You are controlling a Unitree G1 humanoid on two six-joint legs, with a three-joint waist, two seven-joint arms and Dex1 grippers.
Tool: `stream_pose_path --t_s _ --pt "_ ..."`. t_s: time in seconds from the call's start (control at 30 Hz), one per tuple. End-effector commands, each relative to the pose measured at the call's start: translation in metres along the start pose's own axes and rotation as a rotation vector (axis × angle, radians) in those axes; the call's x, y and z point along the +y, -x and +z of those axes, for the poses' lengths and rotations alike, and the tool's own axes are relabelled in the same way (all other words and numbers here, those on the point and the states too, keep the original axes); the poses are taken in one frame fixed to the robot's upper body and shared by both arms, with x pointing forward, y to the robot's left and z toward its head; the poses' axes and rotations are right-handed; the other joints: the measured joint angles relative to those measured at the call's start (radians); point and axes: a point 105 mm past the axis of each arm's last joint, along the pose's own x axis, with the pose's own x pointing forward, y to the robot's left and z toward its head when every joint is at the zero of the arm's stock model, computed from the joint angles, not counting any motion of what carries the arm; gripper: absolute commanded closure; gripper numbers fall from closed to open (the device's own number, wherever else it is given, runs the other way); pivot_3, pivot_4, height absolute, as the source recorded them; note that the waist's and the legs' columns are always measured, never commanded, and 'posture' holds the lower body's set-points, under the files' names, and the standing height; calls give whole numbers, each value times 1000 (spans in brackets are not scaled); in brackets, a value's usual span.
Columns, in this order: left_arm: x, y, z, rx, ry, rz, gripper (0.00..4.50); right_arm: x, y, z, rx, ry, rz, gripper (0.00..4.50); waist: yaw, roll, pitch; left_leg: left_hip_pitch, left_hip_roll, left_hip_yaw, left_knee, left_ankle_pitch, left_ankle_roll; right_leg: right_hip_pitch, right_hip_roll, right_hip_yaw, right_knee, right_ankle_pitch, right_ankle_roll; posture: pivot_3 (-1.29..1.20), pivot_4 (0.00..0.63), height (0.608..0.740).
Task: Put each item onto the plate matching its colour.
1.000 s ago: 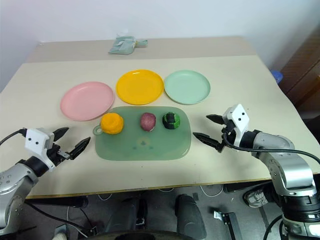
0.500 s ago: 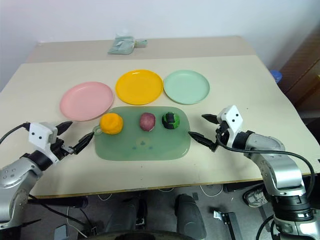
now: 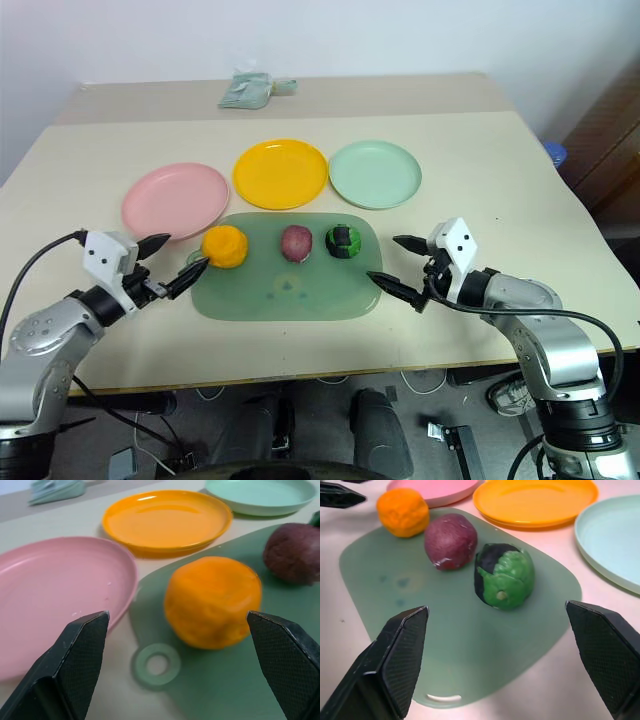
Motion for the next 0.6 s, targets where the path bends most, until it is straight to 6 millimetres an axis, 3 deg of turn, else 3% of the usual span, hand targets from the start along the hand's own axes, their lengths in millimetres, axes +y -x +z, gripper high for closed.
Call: stream_pose_path --t_s 0.03,0.17,0.37,0.6 --pt "2 -3 8 -9 -45 4 0 11 -3 11 -33 28 44 50 -1 0 0 0 0 0 0 0 0 0 0 0 0 0 0 0 150 740" --pt "-3 -23 12 -10 -63 -36 0 25 -8 9 -25 33 95 50 2 0 0 0 -1 0 0 0 0 0 0 0 0 0 0 0 150 740" --pt "-12 -36 3 42 -58 -102 0 34 -11 11 -42 26 96 50 -1 0 0 0 -1 0 0 0 0 1 0 0 0 0 1 0 150 740" --pt "-7 -44 -9 97 -56 -92 0 43 -13 13 -53 21 90 50 0 0 0 0 -1 0 0 0 0 1 0 0 0 0 0 0 150 740"
